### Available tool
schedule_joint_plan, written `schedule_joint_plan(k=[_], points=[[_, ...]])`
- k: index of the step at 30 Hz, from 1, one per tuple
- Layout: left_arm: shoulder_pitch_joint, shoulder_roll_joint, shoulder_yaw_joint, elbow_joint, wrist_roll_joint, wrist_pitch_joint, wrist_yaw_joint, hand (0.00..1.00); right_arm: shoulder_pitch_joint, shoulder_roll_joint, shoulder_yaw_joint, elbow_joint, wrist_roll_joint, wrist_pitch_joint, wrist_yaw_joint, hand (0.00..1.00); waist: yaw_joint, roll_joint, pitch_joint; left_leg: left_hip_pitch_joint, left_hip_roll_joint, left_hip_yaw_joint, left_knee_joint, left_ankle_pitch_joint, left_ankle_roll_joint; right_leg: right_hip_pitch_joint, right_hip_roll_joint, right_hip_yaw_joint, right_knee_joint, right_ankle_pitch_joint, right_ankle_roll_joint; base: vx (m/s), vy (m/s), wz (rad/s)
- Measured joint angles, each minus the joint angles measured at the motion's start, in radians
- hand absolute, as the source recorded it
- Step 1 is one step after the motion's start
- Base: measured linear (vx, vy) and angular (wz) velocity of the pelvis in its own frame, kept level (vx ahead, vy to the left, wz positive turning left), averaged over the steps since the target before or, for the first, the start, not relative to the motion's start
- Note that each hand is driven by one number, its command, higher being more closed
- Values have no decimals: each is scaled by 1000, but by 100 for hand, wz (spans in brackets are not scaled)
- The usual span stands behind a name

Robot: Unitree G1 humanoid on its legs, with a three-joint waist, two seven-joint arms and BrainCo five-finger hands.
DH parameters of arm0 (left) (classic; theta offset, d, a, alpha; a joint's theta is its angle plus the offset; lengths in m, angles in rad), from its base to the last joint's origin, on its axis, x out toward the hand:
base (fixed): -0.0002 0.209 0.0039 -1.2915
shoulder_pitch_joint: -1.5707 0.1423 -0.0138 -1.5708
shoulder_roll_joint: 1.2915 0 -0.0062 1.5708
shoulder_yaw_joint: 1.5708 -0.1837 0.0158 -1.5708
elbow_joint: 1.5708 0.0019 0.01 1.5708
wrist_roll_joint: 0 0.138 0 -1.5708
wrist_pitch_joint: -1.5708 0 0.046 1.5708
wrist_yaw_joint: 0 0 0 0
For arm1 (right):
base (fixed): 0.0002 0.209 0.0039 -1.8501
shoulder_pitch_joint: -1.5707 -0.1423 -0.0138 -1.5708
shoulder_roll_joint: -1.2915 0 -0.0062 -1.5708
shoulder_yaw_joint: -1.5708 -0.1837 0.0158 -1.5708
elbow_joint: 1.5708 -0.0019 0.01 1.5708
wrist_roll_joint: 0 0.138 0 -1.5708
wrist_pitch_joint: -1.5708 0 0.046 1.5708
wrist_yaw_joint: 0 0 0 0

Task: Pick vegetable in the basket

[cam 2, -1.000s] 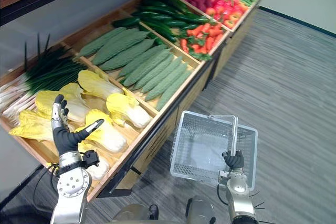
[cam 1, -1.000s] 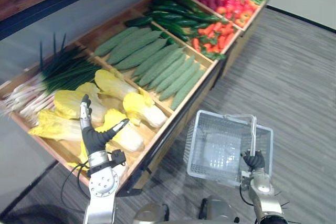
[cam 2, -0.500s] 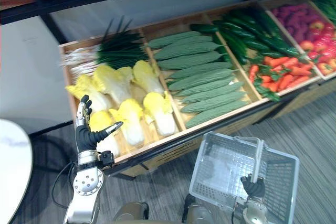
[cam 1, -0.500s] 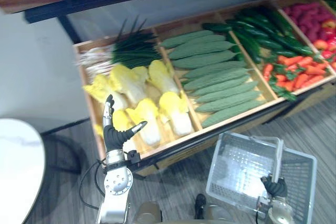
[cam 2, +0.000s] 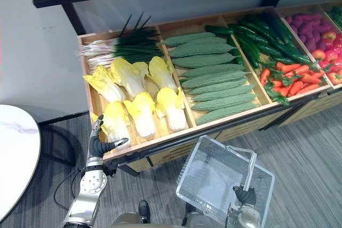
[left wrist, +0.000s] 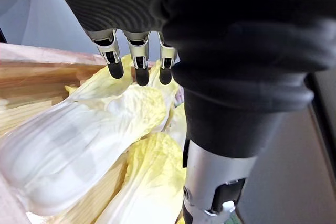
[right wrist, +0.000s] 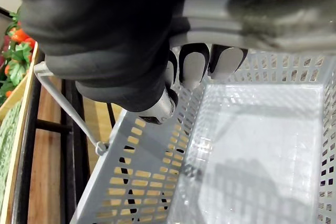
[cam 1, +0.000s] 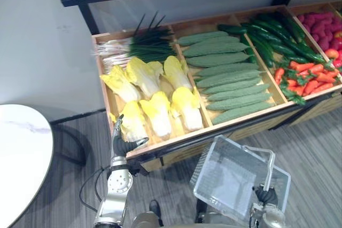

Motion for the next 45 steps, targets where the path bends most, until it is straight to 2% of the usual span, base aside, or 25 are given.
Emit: schedule_joint_plan(k=[2,6,12,14,17,22,27,28,34,45], points=[[-18,7,0,6,24,4,2,0,-3,0,0,0,-2,0,0,100,-1,-2,1,-8,0,1,-1,2,1,-9,2,6,-7,8,1,7,-12,-11],[-55,9,2,29,102,40,23,0,-26,-2,0,0,-11,-2,0,100,-26,-9,12,-21,-2,1,-3,2,2,-14,5,9,-32,19,2,11,-5,-3],[-184,55,2,58,194,80,47,0,-56,-11,1,-1,-21,-5,15,100,-30,-37,76,-55,-3,7,0,9,10,-52,4,25,-31,32,1,-11,-3,-6],[-253,81,2,115,215,90,62,0,-71,-20,6,-1,-21,-9,16,100,-36,-44,91,-69,-6,15,0,11,13,-71,2,37,-30,38,2,-26,12,-9],[-311,108,-9,137,236,93,65,0,-89,-37,17,-1,-21,-17,17,100,-51,-45,114,-77,-11,17,1,13,16,-81,-2,41,-28,40,3,-6,5,-2],[-423,150,-84,185,324,104,63,0,-123,-49,54,-1,-21,-33,17,100,-52,-52,151,-106,-17,20,3,20,23,-118,-7,51,-14,45,2,-33,11,-3],[-486,156,-132,208,400,105,64,0,-129,-49,73,-1,-21,-34,17,100,-58,-52,165,-119,-19,23,3,21,24,-135,-8,58,-12,47,3,-6,4,-2],[-492,156,-137,211,407,105,64,100,-130,-49,75,-1,-21,-34,16,100,-59,-52,165,-119,-19,23,3,21,24,-136,-8,58,-12,47,3,0,0,0],[-544,157,-167,240,421,103,66,100,-154,-50,88,-1,-21,-40,16,100,-79,-58,193,-120,-19,23,9,21,24,-143,-8,69,3,47,3,-3,0,-1],[-550,174,-134,267,392,104,62,100,-172,-49,90,-2,-21,-53,16,100,-82,-57,206,-97,-18,25,13,19,24,-127,-6,91,10,47,4,-4,-4,-3]])
